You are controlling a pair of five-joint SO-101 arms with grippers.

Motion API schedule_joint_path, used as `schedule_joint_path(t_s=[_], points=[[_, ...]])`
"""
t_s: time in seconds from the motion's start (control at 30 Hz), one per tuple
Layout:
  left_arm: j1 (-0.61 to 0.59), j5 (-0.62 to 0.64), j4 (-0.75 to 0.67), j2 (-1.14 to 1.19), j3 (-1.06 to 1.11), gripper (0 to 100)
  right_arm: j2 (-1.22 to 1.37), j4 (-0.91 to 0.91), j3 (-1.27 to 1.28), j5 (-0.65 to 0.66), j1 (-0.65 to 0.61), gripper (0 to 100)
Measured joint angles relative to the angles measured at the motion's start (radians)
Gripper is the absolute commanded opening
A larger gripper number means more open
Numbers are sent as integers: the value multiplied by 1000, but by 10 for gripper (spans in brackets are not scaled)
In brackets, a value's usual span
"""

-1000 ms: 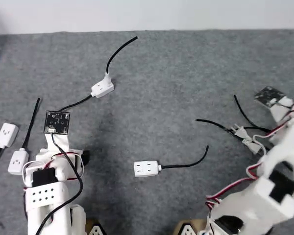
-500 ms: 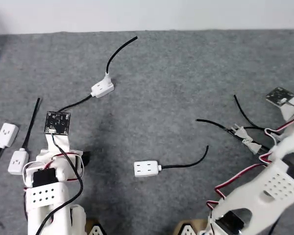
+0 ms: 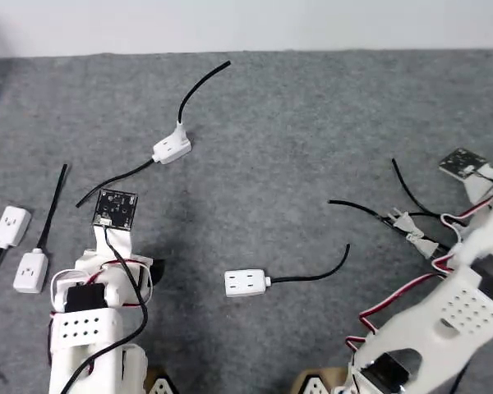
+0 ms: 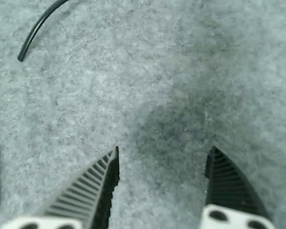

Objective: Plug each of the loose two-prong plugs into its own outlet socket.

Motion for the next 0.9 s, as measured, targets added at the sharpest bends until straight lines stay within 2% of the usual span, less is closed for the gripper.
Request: schedule_joint_path(t_s=[0.13,0.57,0.8,0.9], points=[[0,0,0,0,0,272,12,-2,0,0,-17,2],[0,0,0,0,0,272,18,-28,0,0,-26,14],[0,0,0,0,0,272,11,17,-8,0,-28,185],[0,0,0,0,0,272,11,17,-9,0,-28,174]])
